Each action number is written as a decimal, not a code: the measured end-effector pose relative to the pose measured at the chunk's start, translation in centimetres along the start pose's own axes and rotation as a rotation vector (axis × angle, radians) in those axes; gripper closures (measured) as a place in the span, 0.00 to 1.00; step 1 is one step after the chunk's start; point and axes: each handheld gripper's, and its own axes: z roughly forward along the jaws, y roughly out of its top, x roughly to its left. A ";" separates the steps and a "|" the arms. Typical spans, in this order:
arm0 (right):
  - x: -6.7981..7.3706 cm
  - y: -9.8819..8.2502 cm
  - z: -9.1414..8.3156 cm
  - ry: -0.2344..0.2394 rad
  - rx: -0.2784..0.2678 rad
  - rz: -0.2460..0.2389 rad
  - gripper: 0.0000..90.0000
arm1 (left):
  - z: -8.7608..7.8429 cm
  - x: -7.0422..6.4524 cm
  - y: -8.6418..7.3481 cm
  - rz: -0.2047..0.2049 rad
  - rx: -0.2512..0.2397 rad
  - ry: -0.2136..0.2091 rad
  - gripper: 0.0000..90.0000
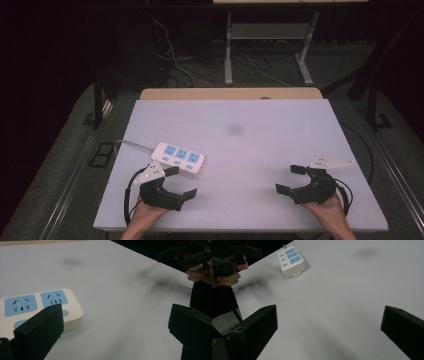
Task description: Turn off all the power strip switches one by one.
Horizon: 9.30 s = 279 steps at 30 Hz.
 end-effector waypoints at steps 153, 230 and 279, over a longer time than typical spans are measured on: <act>-0.1 -0.6 -0.2 0.001 0.052 -0.008 0.01 | 5.0 7.2 7.9 0.052 0.499 -0.007 0.99; -0.4 -0.6 -0.5 -0.001 0.038 -0.007 0.01 | 6.2 7.1 5.8 0.046 0.543 0.010 0.99; -0.5 -0.6 -0.4 -0.009 0.041 -0.002 0.01 | 2.2 6.1 10.9 0.167 0.512 0.074 0.99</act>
